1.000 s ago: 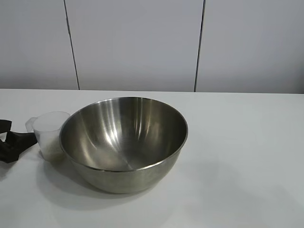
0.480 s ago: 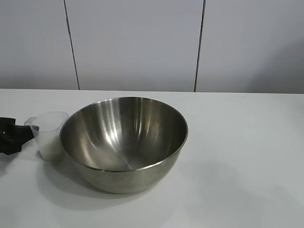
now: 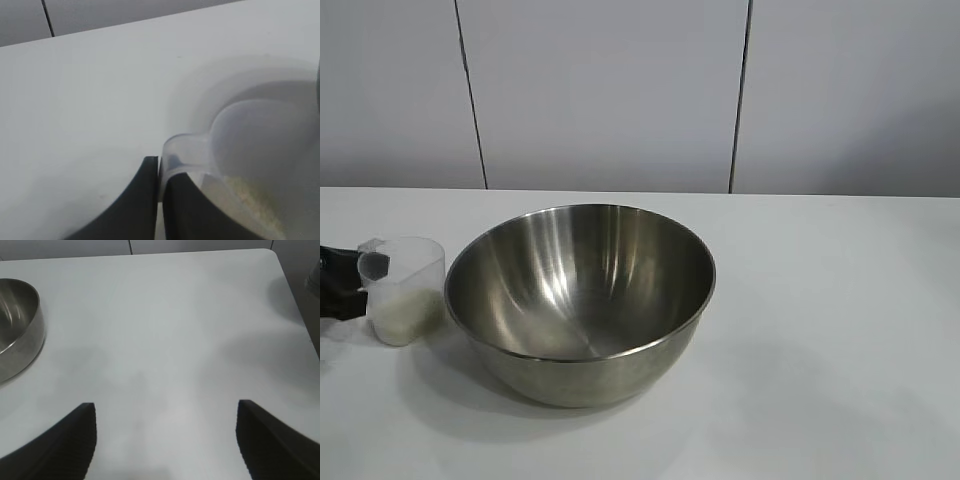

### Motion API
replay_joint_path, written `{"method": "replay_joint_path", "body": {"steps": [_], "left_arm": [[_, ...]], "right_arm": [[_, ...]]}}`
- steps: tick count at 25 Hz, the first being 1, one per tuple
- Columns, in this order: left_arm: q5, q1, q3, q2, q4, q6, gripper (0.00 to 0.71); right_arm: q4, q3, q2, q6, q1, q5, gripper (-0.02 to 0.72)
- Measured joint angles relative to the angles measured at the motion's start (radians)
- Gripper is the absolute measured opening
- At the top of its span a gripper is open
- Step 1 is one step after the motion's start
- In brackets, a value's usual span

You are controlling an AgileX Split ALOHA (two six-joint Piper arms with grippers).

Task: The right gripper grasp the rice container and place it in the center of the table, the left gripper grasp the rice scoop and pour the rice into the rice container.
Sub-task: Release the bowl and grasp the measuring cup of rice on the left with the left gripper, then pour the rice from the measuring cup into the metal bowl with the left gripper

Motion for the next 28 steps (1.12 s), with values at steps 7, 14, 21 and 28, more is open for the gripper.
{"method": "replay_joint_path", "body": {"steps": [7,14,21,28], "left_arm": [[0.012,0.0,0.0,-0.223,0.083,-0.042,0.008],[0.259,-0.063,0.007,-0.532,0.24,-0.045,0.007],[0.574,-0.322,0.01,-0.704,0.138,0.023,0.006],[0.67,-0.516,0.01,-0.704,-0.25,0.518,0.006]], "right_arm": [[0.0,0.0,0.0,0.0,0.0,0.0,0.536],[0.0,0.0,0.0,0.0,0.0,0.0,0.536],[0.0,0.0,0.0,0.0,0.0,0.0,0.536],[0.0,0.0,0.0,0.0,0.0,-0.001,0.536]]}}
